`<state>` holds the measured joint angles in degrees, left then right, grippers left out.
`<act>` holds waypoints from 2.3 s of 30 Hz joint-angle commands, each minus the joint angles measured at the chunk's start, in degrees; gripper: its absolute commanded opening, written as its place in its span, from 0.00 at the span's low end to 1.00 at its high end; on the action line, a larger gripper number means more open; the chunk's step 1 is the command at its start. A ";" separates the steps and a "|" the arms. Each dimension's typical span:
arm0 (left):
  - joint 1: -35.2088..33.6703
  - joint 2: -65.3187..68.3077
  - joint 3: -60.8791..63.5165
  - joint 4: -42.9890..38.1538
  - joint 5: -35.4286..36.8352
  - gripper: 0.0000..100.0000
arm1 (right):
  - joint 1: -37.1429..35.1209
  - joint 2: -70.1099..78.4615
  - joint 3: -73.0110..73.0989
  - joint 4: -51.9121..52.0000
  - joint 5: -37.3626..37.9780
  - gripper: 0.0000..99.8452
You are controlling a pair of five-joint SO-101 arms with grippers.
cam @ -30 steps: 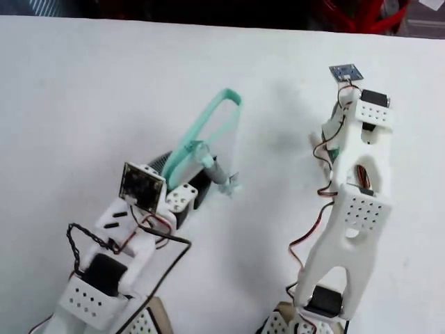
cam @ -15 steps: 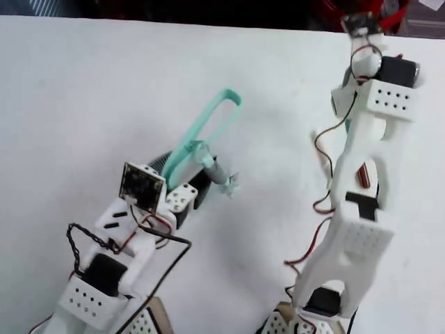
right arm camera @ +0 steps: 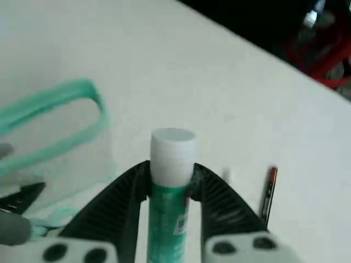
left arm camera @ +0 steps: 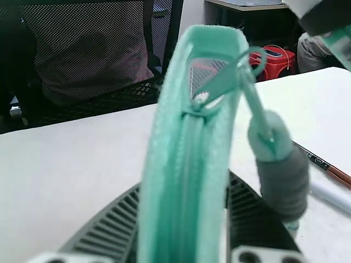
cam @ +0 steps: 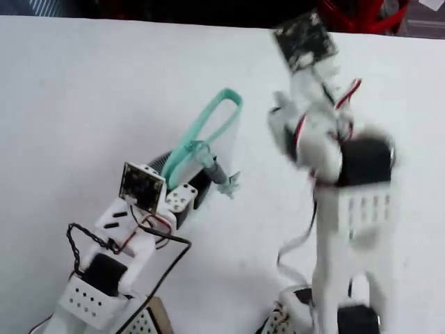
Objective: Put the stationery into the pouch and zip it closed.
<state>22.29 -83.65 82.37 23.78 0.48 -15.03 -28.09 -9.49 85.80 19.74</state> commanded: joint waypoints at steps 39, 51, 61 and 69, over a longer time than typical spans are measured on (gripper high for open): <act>-1.80 -0.57 -0.70 -1.49 0.18 0.19 | -16.13 -12.35 38.33 -60.79 -7.74 0.02; -1.80 -0.57 -0.79 -1.58 0.18 0.19 | -16.48 -19.38 37.98 -40.66 -7.65 0.16; -1.80 -0.57 -0.70 -1.58 0.18 0.19 | -16.13 -23.69 35.16 -34.86 -7.65 0.24; -1.80 -0.57 -0.62 -1.58 0.18 0.19 | -4.00 -23.87 27.60 -31.08 -7.65 0.18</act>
<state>20.88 -83.65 82.37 23.43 0.48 -24.35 -51.47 23.21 52.92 12.26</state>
